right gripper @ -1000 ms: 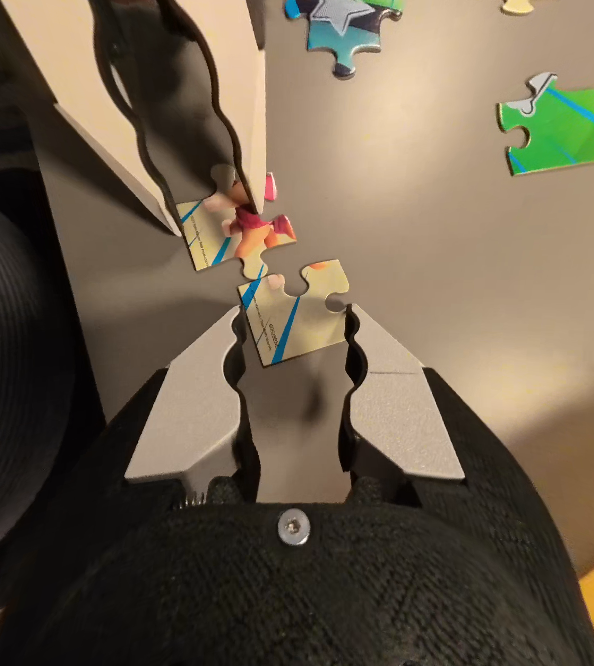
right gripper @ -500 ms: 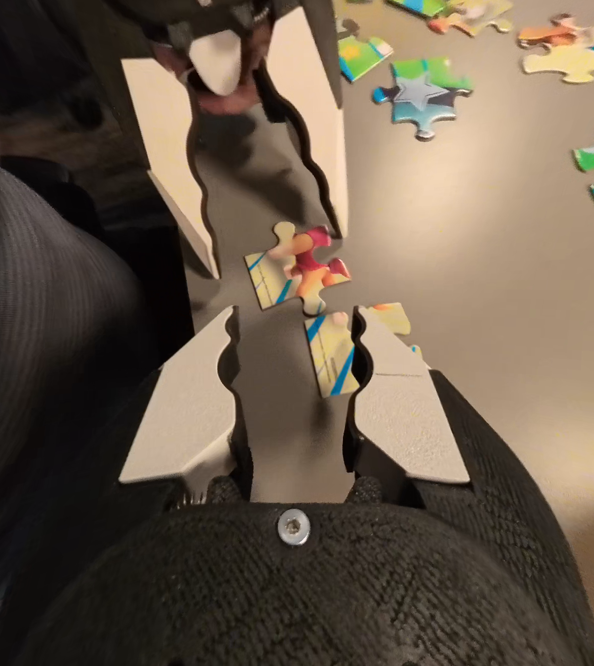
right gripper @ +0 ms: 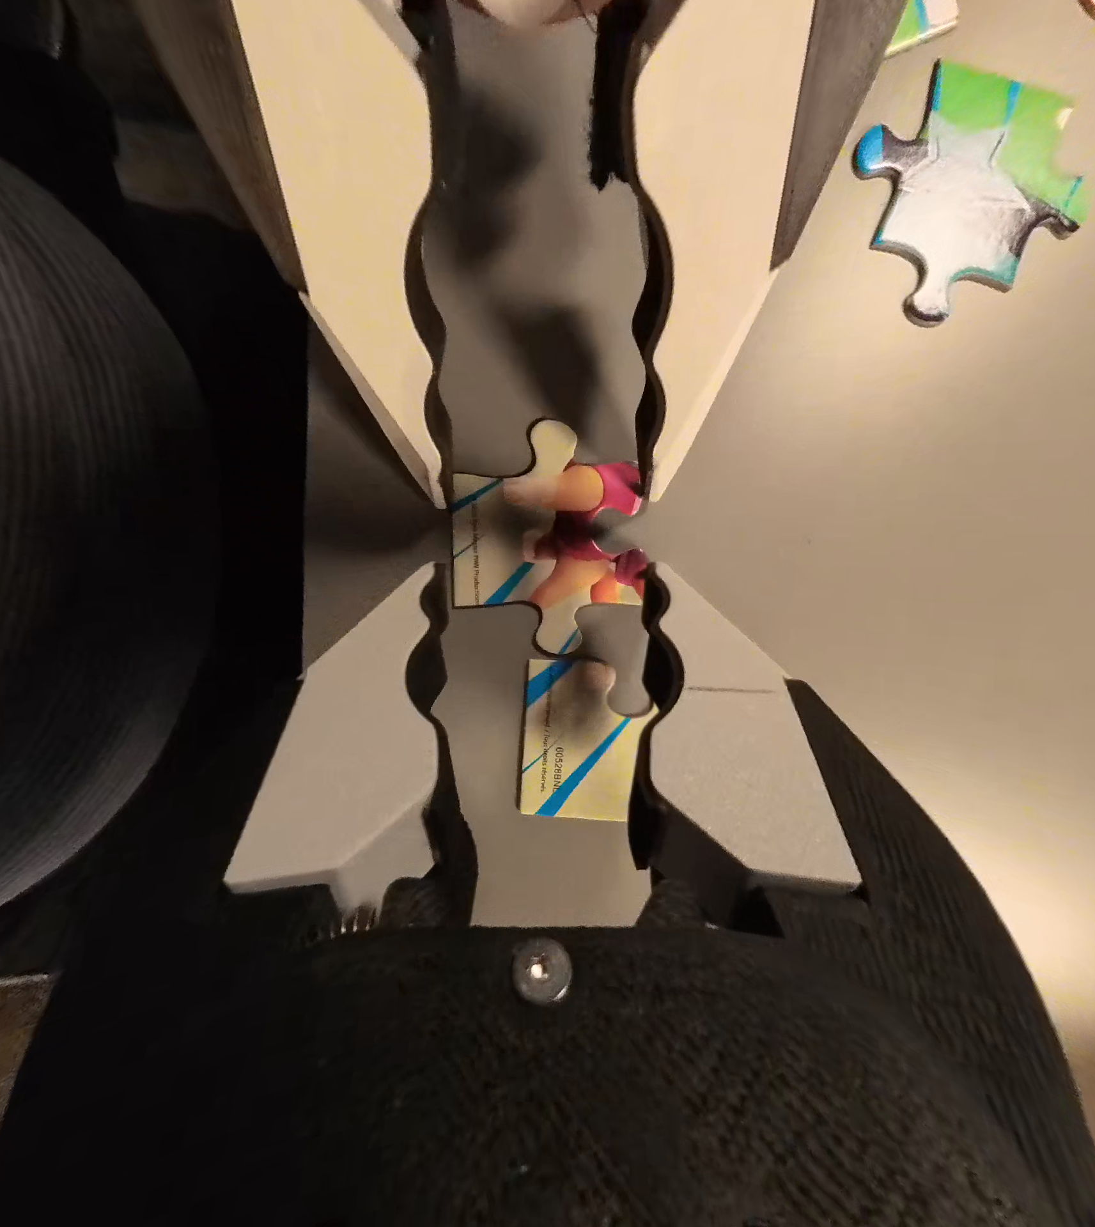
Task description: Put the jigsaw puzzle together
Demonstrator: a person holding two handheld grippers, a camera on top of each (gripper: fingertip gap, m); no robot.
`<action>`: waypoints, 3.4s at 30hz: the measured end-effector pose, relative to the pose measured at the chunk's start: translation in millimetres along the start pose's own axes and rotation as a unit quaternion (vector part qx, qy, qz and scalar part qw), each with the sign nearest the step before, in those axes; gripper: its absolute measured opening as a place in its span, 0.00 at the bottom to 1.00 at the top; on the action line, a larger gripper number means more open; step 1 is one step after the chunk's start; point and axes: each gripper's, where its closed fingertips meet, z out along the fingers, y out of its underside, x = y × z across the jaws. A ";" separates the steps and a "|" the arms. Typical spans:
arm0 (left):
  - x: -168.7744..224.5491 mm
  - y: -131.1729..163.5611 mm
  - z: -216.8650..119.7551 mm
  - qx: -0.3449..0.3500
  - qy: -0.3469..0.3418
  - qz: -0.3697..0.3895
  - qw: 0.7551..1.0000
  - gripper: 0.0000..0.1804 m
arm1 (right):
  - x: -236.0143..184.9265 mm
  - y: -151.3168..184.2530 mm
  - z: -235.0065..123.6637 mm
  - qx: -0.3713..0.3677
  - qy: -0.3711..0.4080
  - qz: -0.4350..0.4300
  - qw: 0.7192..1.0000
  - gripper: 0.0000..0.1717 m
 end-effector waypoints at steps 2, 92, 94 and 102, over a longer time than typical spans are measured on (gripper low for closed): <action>1.5 -0.2 -0.1 0.006 0.000 0.002 1.000 0.31 | 0.1 -0.4 0.0 0.004 0.005 0.007 1.000 0.32; -17.9 -22.1 2.0 0.073 -0.236 0.624 0.741 0.01 | 20.9 34.3 -30.3 0.173 0.094 0.199 0.960 0.19; -17.8 -22.2 3.3 0.066 -0.231 0.631 0.737 0.02 | 21.0 34.4 -30.3 0.173 0.095 0.199 0.960 0.19; -19.9 -21.1 3.7 0.060 -0.191 0.598 0.776 0.08 | 22.2 34.6 -30.5 0.173 0.095 0.200 0.960 0.17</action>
